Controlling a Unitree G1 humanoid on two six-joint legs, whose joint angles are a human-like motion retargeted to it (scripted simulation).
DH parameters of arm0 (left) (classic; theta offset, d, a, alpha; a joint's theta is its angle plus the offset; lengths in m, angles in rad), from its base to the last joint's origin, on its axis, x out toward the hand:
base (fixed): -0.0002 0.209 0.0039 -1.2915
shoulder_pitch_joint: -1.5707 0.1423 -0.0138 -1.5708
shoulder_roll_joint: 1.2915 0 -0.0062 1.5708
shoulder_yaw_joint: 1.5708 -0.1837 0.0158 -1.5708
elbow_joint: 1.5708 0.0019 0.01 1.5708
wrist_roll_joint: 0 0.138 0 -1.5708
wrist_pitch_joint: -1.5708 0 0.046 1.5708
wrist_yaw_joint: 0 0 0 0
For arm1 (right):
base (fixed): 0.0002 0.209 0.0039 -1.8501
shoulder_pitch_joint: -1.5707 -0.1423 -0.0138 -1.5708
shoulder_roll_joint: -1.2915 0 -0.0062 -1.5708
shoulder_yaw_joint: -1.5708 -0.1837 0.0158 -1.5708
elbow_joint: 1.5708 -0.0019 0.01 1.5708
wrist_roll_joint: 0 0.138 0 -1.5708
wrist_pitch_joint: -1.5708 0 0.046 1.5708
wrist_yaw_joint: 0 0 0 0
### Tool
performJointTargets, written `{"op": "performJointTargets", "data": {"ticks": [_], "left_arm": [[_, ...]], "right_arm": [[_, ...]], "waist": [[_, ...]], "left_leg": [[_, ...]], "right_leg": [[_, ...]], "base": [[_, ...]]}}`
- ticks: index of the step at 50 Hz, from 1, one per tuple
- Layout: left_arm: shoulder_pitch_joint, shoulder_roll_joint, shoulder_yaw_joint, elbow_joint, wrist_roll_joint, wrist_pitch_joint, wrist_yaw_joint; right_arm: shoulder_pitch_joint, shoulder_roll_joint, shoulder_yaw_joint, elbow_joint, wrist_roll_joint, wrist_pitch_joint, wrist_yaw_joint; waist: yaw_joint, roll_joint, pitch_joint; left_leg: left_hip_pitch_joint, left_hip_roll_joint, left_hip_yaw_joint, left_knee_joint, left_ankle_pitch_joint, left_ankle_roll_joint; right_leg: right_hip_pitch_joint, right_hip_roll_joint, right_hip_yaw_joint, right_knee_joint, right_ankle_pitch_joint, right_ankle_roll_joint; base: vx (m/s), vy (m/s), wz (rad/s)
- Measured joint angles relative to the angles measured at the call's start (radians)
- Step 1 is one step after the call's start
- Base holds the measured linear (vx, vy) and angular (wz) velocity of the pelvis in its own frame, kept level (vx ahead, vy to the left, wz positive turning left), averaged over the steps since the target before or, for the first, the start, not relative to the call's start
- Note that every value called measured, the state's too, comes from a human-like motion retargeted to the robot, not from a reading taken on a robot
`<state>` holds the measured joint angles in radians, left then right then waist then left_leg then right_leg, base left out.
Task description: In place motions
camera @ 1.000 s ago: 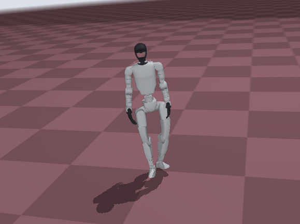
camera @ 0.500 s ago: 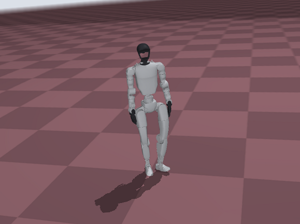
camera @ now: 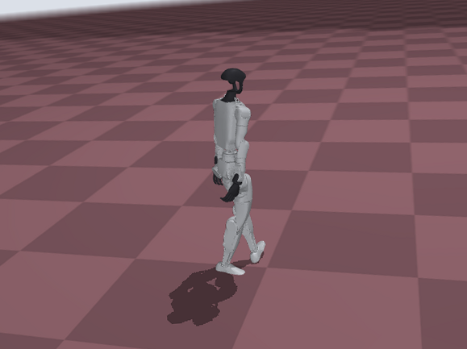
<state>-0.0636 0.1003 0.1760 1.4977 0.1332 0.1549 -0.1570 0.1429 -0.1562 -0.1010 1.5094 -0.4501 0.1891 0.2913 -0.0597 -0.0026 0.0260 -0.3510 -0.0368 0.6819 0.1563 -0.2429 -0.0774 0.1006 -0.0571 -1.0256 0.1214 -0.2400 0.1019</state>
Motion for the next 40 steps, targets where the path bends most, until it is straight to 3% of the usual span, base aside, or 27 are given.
{"op": "performJointTargets", "data": {"ticks": [3,5,8,12,20,25,27,30,32,34,36,40], "left_arm": [[0.018,0.016,0.027,0.006,0.015,-0.012,0.018],[0.036,0.027,0.066,0.019,0.015,-0.018,0.028],[0.07,0.025,0.13,0.058,-0.006,-0.014,0.032],[0.096,0.0,0.204,0.151,-0.052,0.014,0.047],[0.165,-0.088,0.334,0.061,-0.096,-0.015,-0.044],[0.179,-0.076,0.342,0.06,-0.108,-0.007,-0.008],[0.17,-0.066,0.325,0.063,-0.107,0.0,0.001],[0.138,-0.055,0.27,0.046,-0.107,0.007,0.015],[0.113,-0.044,0.218,0.012,-0.103,0.001,0.012],[0.072,-0.018,0.163,-0.029,-0.074,-0.006,-0.01],[0.03,0.012,0.118,-0.065,-0.034,-0.014,-0.031],[-0.055,0.067,0.009,-0.115,0.03,-0.019,-0.035]], "right_arm": [[-0.009,0.014,0.016,-0.003,-0.014,0.017,0.009],[-0.03,0.026,0.033,-0.016,-0.032,0.027,-0.01],[-0.068,0.03,0.053,-0.053,-0.056,0.028,-0.044],[-0.111,0.031,0.053,-0.141,-0.046,0.013,-0.049],[-0.206,0.086,0.032,-0.322,0.116,-0.033,-0.023],[-0.194,0.094,0.042,-0.351,0.124,-0.078,0.01],[-0.181,0.086,0.036,-0.331,0.111,-0.076,-0.001],[-0.153,0.064,0.025,-0.29,0.084,-0.061,-0.006],[-0.133,0.052,0.029,-0.256,0.081,-0.052,-0.021],[-0.126,0.046,0.031,-0.207,0.091,-0.043,-0.038],[-0.128,0.047,0.023,-0.161,0.102,-0.032,-0.043],[-0.103,0.06,0.001,-0.089,0.116,-0.004,-0.011]], "waist": [[0.018,-0.064,-0.011],[0.022,-0.1,-0.015],[0.034,-0.134,-0.02],[0.042,-0.165,-0.038],[0.143,-0.193,0.003],[0.111,-0.167,-0.039],[0.093,-0.13,-0.056],[0.046,-0.012,-0.072],[-0.023,0.046,-0.065],[-0.097,0.077,-0.054],[-0.137,0.098,-0.028],[-0.176,0.115,0.001]], "left_leg": [[0.048,0.081,0.23,0.048,0.103,0.025],[0.07,0.113,0.25,0.06,0.173,0.054],[0.112,0.127,0.318,0.016,0.367,0.07],[0.079,0.062,0.252,-0.014,0.315,0.112],[0.11,0.035,0.213,-0.001,0.237,0.079],[0.124,0.014,0.156,0.001,0.168,0.064],[0.13,0.025,0.126,-0.005,0.15,0.063],[0.132,0.11,0.055,0.004,0.132,0.061],[0.126,0.129,-0.023,0.005,0.13,0.074],[0.109,0.122,-0.103,0.005,0.136,0.091],[0.101,0.125,-0.16,0.011,0.138,0.104],[0.097,0.114,-0.27,0.014,0.147,0.125]], "right_leg": [[0.026,-0.018,-0.134,-0.011,-0.003,0.025],[0.043,-0.019,-0.204,-0.014,-0.007,0.037],[0.069,-0.017,-0.262,-0.019,-0.014,0.053],[0.086,-0.025,-0.33,-0.029,-0.006,0.071],[0.125,-0.041,-0.314,-0.035,0.012,0.086],[0.168,-0.036,-0.317,-0.019,0.067,0.075],[0.175,-0.031,-0.277,0.027,0.129,0.031],[0.135,-0.028,-0.088,0.215,0.208,-0.131],[0.003,-0.034,0.194,0.415,0.183,-0.129],[-0.13,0.032,0.433,0.537,0.145,-0.097],[-0.17,0.086,0.511,0.556,0.131,-0.105],[-0.232,0.104,0.543,0.513,0.082,-0.148]], "base": [[-0.41,-0.27,2.44],[-0.32,-0.16,1.71],[-0.2,-0.07,1.05],[-0.1,0.04,0.82],[-0.08,0.16,-0.14],[0.1,0.18,0.59],[0.13,0.22,1.05],[0.1,0.18,1.55],[0.05,0.16,2.31],[-0.07,0.13,2.59],[-0.14,0.07,2.04],[-0.02,-0.03,1.92]]}}
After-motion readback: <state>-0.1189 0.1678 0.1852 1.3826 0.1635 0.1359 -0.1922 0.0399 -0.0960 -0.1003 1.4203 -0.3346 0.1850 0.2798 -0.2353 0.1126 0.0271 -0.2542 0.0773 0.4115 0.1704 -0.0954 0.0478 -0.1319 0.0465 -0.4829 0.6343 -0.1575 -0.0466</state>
